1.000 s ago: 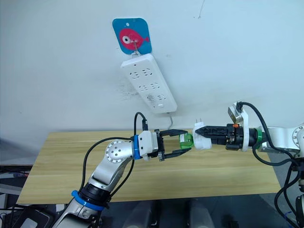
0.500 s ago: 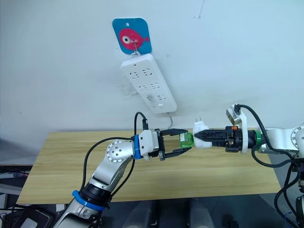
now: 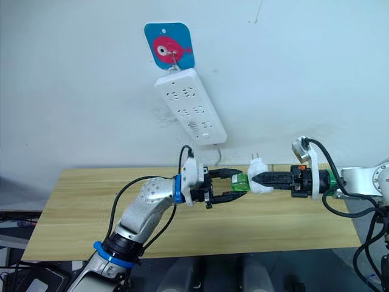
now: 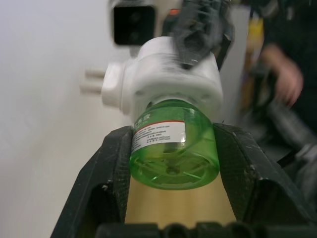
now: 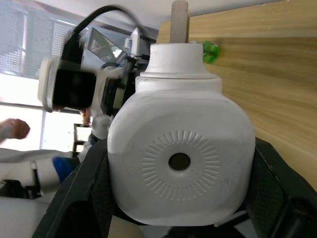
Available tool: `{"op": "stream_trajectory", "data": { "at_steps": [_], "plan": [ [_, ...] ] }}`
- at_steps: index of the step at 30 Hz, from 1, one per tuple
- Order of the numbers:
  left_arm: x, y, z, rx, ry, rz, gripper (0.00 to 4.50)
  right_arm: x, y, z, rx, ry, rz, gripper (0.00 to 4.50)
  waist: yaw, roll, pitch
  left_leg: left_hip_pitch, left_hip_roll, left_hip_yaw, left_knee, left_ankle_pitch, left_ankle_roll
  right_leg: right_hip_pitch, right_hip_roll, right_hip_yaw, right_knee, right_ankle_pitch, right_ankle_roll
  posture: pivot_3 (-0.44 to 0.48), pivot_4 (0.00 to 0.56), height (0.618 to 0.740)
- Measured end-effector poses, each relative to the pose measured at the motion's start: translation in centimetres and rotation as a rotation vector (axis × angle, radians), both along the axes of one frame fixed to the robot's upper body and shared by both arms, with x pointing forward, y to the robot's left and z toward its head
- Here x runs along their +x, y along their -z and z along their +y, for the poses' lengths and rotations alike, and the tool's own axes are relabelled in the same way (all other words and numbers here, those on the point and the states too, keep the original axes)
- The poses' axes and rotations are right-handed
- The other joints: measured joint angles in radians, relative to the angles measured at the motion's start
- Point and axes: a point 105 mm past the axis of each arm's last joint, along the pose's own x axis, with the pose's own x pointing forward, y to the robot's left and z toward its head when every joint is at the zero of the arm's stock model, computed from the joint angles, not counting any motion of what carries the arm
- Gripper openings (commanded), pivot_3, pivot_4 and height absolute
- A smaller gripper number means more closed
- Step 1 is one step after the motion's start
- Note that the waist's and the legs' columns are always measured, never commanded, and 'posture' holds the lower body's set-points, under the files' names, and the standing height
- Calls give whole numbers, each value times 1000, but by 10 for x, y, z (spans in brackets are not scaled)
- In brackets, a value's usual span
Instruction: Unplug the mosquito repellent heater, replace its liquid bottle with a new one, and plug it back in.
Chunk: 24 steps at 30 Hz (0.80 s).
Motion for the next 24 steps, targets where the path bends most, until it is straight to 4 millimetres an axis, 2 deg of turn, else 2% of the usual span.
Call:
{"op": "stream_trajectory", "data": {
  "at_steps": [1,2,5,8,11,14,15,17,20,22,24],
  "plan": [
    [3,-2,3,-18,57,231,2255,-1,-2,0,8,-12,-6,2977,-2,0,0,0,0,-1,0,0,0,0,0,-1,1,0,0,115,215,740],
    [4,-6,5,-26,100,385,2255,-2,-4,1,21,-26,-11,2977,-5,0,1,0,0,-2,1,0,0,0,1,-2,1,-1,2,115,215,740],
    [9,-17,12,-77,199,752,2255,-4,-14,5,46,-66,-53,2977,-7,0,1,0,0,-2,1,0,0,0,1,-2,1,-3,6,102,208,740],
    [12,-16,12,-79,218,847,2255,-3,-15,5,46,-70,-66,2977,-7,-1,1,0,-1,0,1,0,0,0,1,-1,1,-1,2,99,205,740],
    [18,-15,13,-88,170,826,3257,-4,-12,5,29,-72,-62,2977,-5,-1,1,0,-1,0,0,0,-1,0,0,0,0,-1,2,84,193,740],
    [29,-17,23,-122,79,749,4252,-11,1,7,-24,-97,-30,2977,-4,-1,1,-1,-1,0,0,0,-1,0,0,1,0,-1,1,83,189,740],
    [29,-17,25,-124,66,732,4457,-12,4,7,-33,-93,-20,2977,-3,-1,1,-1,-1,0,0,0,-1,0,-1,1,0,-1,1,82,188,740],
    [29,-14,33,-105,36,685,4457,-11,6,7,-28,-91,-18,2977,-5,-1,1,0,-1,1,1,0,-1,0,-1,2,0,-1,1,81,182,740],
    [25,-5,51,-1,-48,514,4457,-4,6,2,-8,-48,-10,2977,-6,0,1,0,-1,1,0,1,-1,-1,-1,2,0,-1,1,80,184,740],
    [24,8,60,92,-158,266,4457,3,4,-4,8,-6,-7,2977,-5,1,0,0,-1,2,-1,1,-2,-1,-1,3,-2,0,0,85,183,740],
    [21,17,61,146,-223,17,4457,9,4,-9,21,35,3,2977,1,1,0,0,-1,3,-2,1,-2,-1,-2,3,-3,0,-1,91,178,740]
  ]
}}
